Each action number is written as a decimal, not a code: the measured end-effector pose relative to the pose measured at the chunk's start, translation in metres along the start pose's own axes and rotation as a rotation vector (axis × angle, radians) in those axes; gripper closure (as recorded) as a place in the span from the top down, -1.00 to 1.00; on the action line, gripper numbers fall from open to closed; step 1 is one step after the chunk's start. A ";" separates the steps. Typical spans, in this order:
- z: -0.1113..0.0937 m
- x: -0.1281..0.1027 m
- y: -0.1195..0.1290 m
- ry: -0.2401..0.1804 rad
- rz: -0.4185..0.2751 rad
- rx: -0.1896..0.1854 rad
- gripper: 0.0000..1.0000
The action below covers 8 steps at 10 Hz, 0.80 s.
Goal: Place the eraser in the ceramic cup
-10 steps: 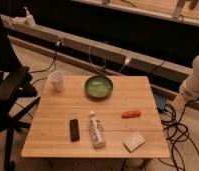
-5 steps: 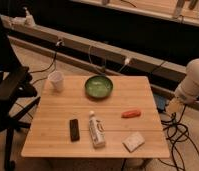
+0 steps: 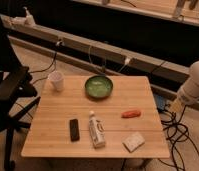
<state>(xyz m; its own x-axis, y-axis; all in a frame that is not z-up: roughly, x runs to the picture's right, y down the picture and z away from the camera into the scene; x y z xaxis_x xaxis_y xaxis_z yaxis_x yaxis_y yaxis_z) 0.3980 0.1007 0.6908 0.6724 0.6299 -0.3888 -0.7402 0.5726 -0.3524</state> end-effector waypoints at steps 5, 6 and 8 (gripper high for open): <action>0.002 -0.011 0.024 -0.011 0.000 -0.062 0.60; 0.001 -0.021 0.040 -0.018 0.001 -0.078 0.60; -0.004 -0.045 0.078 -0.033 0.020 -0.108 0.60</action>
<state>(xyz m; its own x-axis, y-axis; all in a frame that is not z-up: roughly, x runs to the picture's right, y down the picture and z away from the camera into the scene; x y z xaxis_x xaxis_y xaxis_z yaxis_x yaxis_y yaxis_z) 0.3099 0.1153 0.6777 0.6560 0.6587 -0.3686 -0.7478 0.5010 -0.4356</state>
